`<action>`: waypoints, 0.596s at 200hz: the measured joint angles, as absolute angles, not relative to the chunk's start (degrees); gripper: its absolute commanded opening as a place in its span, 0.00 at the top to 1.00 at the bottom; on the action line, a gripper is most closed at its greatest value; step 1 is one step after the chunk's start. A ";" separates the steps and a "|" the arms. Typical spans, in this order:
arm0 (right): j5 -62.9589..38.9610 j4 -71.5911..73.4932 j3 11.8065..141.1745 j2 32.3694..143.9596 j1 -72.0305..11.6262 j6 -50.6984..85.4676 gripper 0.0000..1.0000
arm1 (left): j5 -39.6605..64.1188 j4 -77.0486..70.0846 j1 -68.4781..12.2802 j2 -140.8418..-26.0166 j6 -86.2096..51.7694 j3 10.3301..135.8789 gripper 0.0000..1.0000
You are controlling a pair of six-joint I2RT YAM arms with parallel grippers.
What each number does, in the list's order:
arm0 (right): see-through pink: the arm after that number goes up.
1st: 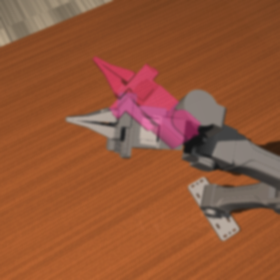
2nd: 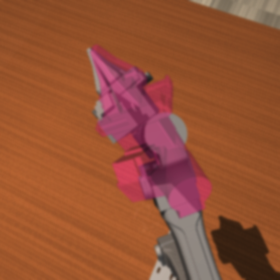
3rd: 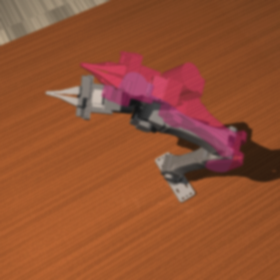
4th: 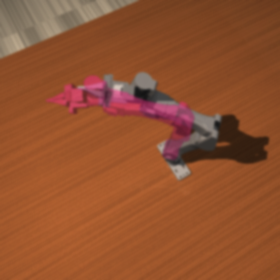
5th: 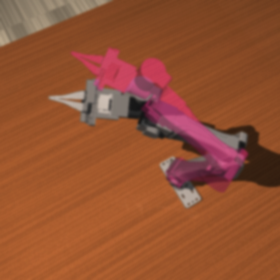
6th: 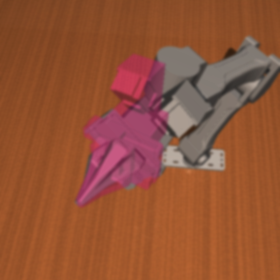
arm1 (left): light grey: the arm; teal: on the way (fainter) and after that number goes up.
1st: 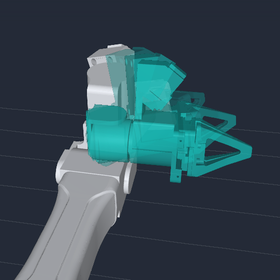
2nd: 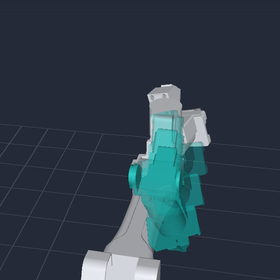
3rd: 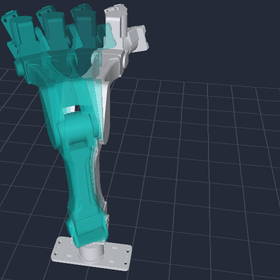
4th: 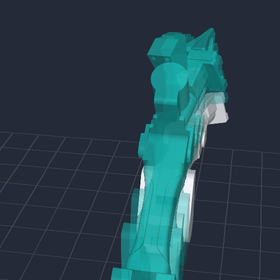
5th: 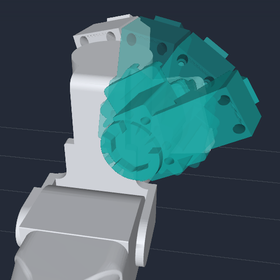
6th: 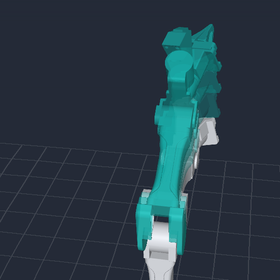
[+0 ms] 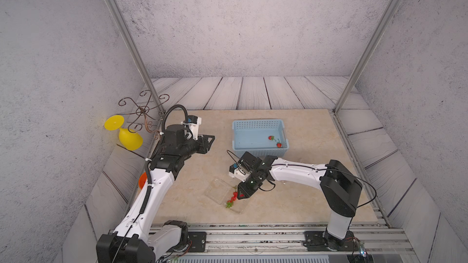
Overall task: Pack strawberries into containers
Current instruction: Place the strawberry in the packing box.
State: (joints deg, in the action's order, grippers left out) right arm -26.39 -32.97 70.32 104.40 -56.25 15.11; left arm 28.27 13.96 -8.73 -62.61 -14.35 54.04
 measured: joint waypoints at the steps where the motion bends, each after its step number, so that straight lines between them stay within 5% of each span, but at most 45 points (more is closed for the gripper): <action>1: -26.39 -32.93 70.26 104.40 -56.25 15.11 0.77 | 28.27 13.96 -8.73 -62.61 -14.35 54.04 0.60; 71: -25.02 -32.69 68.18 104.31 -56.25 15.59 0.52 | 28.25 13.96 -8.73 -62.61 -14.35 54.04 0.60; 119: -23.59 -34.79 69.95 102.59 -56.18 15.14 0.50 | 28.25 13.96 -8.73 -62.61 -14.37 54.04 0.60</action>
State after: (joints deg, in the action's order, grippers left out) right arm -23.59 -34.79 69.95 102.59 -56.18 15.14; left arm 28.25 13.96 -8.73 -62.61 -14.37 54.04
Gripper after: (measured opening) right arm 0.493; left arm 0.401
